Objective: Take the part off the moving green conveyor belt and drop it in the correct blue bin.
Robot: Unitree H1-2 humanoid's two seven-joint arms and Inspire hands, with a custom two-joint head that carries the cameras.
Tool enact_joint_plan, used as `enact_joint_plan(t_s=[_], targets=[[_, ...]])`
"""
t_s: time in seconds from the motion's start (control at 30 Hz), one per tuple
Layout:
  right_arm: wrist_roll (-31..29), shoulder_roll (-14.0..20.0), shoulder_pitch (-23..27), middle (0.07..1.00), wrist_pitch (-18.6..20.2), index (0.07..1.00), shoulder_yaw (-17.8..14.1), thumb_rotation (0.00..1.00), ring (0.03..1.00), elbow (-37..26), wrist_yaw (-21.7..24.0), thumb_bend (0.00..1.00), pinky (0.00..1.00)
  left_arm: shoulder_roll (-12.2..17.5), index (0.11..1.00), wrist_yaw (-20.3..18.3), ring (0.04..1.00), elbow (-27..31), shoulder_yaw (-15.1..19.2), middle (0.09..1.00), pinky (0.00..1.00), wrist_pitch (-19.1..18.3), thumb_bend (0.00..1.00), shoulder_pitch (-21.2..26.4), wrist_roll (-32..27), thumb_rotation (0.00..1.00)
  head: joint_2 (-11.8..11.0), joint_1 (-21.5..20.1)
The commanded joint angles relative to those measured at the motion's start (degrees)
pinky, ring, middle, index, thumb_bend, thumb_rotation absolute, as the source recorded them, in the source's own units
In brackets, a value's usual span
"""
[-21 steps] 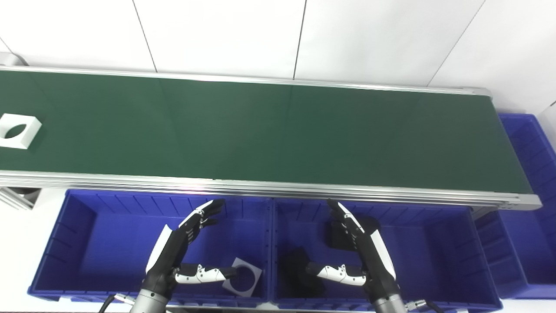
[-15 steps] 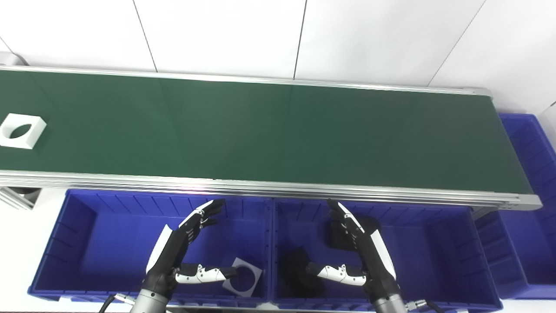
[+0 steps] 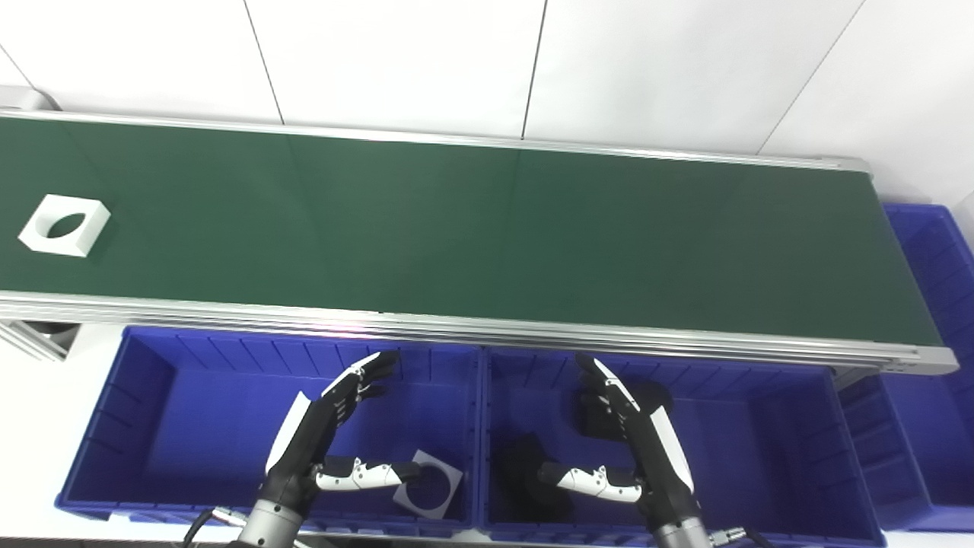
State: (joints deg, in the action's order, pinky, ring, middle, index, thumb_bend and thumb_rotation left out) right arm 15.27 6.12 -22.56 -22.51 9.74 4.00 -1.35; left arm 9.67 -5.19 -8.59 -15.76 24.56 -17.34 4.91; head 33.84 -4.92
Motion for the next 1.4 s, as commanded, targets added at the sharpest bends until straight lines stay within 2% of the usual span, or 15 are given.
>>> enact_joint_plan(t_s=[0.0,0.33,0.67,0.77,0.87,0.9,1.0,1.03,1.2,1.37], targets=[[0.1,0.0,0.3,0.919,-3.7,0.908,-0.4,0.37,0.89,-0.8,-1.1,0.85,0.8,0.4,0.835,1.2,0.858,0.6,-0.4,0.879,0.79,2.4,0.93,0.7,0.3,0.28,-0.4,0.2],[1.2,0.0,0.7,0.909,-3.9,0.907,-0.5,0.38,0.881,-0.1,-2.2,0.86,0.8,1.1,0.835,3.6,0.852,0.0,-2.0,0.876,0.79,2.4,0.94,1.3,1.3,0.3,-0.5,0.4],[0.9,0.2,0.8,0.915,-4.1,0.914,-0.1,0.38,0.887,0.1,-2.4,0.86,0.81,1.7,0.833,4.4,0.853,0.0,-3.0,0.876,0.78,2.4,0.95,1.5,0.5,0.29,-0.5,0.9],[1.0,0.5,0.8,0.913,-4.2,0.914,-0.1,0.38,0.884,-0.1,-2.5,0.86,0.81,1.6,0.831,5.0,0.848,0.4,-3.1,0.872,0.78,2.4,0.95,1.4,1.1,0.3,-0.7,4.3],[0.9,0.7,0.9,0.911,-4.3,0.915,0.0,0.38,0.883,-0.1,-2.7,0.86,0.81,1.6,0.83,5.2,0.844,0.4,-3.3,0.869,0.77,2.4,0.95,1.4,1.0,0.3,-0.7,4.3],[0.2,0.9,1.1,0.918,-4.3,0.924,-0.1,0.39,0.893,0.2,-2.4,0.86,0.83,1.3,0.827,5.0,0.84,0.1,-3.5,0.865,0.77,2.4,0.95,1.7,0.6,0.29,-1.6,10.3],[-1.0,1.3,1.3,0.931,-4.3,0.937,-0.3,0.42,0.907,1.0,-2.1,0.87,0.85,1.1,0.822,5.2,0.833,-0.5,-4.1,0.859,0.77,2.4,0.96,2.1,0.7,0.29,-2.0,12.5],[-1.3,1.5,1.4,0.932,-4.3,0.938,-0.4,0.42,0.908,1.2,-2.0,0.87,0.85,1.2,0.822,5.7,0.832,-0.6,-4.4,0.859,0.77,2.4,0.96,2.3,1.3,0.3,-2.7,15.6],[-2.9,2.1,1.5,0.96,-4.3,0.969,-0.5,0.48,0.946,1.8,-1.7,0.86,0.91,1.3,0.809,7.9,0.813,-1.0,-6.0,0.844,0.76,2.4,0.97,2.8,2.7,0.28,-3.9,20.4],[-3.4,2.7,1.7,0.969,-4.3,0.979,-0.5,0.5,0.953,2.2,-1.8,0.85,0.92,1.5,0.806,10.0,0.808,-1.4,-7.4,0.841,0.76,2.4,0.98,3.4,3.6,0.28,-4.6,22.2]])
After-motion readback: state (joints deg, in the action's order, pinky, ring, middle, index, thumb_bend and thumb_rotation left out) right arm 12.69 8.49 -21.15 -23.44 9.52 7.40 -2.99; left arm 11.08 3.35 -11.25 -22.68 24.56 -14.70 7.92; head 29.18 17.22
